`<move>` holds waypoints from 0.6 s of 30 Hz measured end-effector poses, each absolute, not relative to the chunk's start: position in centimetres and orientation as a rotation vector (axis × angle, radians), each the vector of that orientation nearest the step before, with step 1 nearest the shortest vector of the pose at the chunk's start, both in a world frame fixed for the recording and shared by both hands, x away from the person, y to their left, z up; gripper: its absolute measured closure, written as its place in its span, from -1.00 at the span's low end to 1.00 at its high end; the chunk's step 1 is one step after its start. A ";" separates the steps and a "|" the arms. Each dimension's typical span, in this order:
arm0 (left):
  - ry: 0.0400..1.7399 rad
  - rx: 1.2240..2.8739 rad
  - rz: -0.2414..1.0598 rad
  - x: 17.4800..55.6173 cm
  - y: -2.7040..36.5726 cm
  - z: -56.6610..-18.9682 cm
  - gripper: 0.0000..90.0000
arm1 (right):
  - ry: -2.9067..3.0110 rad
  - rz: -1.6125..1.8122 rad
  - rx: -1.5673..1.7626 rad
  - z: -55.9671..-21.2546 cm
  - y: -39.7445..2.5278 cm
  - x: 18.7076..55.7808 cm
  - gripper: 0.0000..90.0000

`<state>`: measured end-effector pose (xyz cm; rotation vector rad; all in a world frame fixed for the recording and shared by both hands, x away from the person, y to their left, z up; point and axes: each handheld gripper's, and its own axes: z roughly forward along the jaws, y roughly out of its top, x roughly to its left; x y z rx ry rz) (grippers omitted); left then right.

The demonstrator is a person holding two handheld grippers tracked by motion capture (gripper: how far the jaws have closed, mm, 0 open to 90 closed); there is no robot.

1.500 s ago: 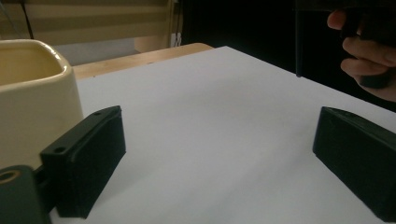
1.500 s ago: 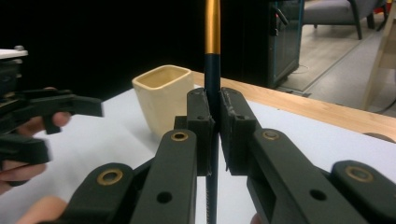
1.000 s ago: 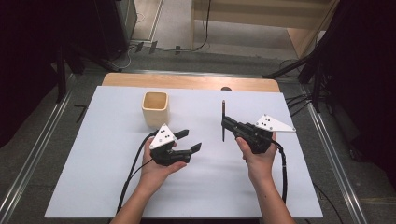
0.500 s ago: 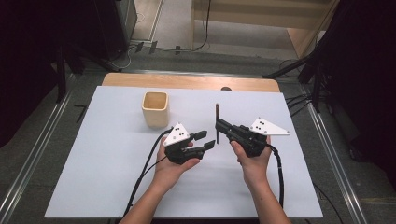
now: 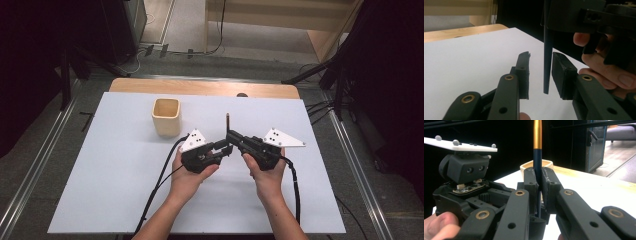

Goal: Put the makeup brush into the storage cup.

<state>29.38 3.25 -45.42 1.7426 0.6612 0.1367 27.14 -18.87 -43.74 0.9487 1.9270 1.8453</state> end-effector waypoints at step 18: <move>0.617 1.819 0.164 28.9 2.6 -45.6 0.91 | 1.916 1.866 1.035 -43.3 -19.2 27.3 0.40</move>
